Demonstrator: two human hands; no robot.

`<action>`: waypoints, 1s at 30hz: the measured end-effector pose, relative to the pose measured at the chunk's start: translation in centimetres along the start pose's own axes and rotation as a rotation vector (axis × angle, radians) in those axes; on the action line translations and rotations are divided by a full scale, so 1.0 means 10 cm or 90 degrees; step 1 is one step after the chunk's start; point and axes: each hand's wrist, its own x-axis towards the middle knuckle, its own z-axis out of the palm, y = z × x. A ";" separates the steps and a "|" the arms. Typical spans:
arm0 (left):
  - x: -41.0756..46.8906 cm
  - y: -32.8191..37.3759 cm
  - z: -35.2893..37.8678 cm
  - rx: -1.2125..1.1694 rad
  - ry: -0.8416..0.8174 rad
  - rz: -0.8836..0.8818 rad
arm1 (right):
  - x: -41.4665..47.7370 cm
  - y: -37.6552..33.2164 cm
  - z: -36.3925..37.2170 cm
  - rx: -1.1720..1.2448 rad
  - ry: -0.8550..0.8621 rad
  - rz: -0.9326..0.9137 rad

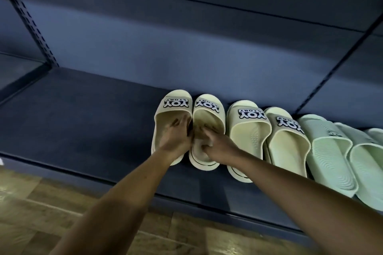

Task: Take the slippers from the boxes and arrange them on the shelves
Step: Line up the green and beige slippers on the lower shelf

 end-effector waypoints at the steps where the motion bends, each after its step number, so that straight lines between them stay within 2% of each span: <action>1: -0.09 0.04 0.04 -0.011 0.012 -0.010 | -0.07 0.02 -0.03 0.008 0.012 -0.004; 4: -0.33 0.22 0.08 0.035 -0.013 -0.036 | -0.31 0.12 -0.16 0.024 0.043 -0.015; 8: -0.37 0.75 -0.10 0.069 0.005 0.049 | -0.69 0.33 -0.57 0.000 0.072 -0.006; 13: -0.60 1.81 -0.17 0.070 -0.045 0.172 | -1.50 0.72 -1.18 -0.032 0.111 0.009; 20: -0.93 3.85 0.29 0.068 -0.073 0.404 | -3.18 1.76 -2.13 -0.105 0.206 0.027; 25: -1.25 5.47 0.92 0.046 -0.157 0.584 | -4.59 2.60 -2.78 -0.168 0.220 0.138; 27: -1.41 6.13 1.21 0.018 -0.161 0.653 | -5.21 2.92 -3.01 -0.219 0.220 0.182; 28: -1.45 6.23 1.25 0.013 -0.158 0.667 | -5.33 2.98 -3.07 -0.239 0.216 0.184; 30: -1.73 7.09 1.68 -0.020 -0.193 0.721 | -6.20 3.34 -3.31 -0.271 0.238 0.263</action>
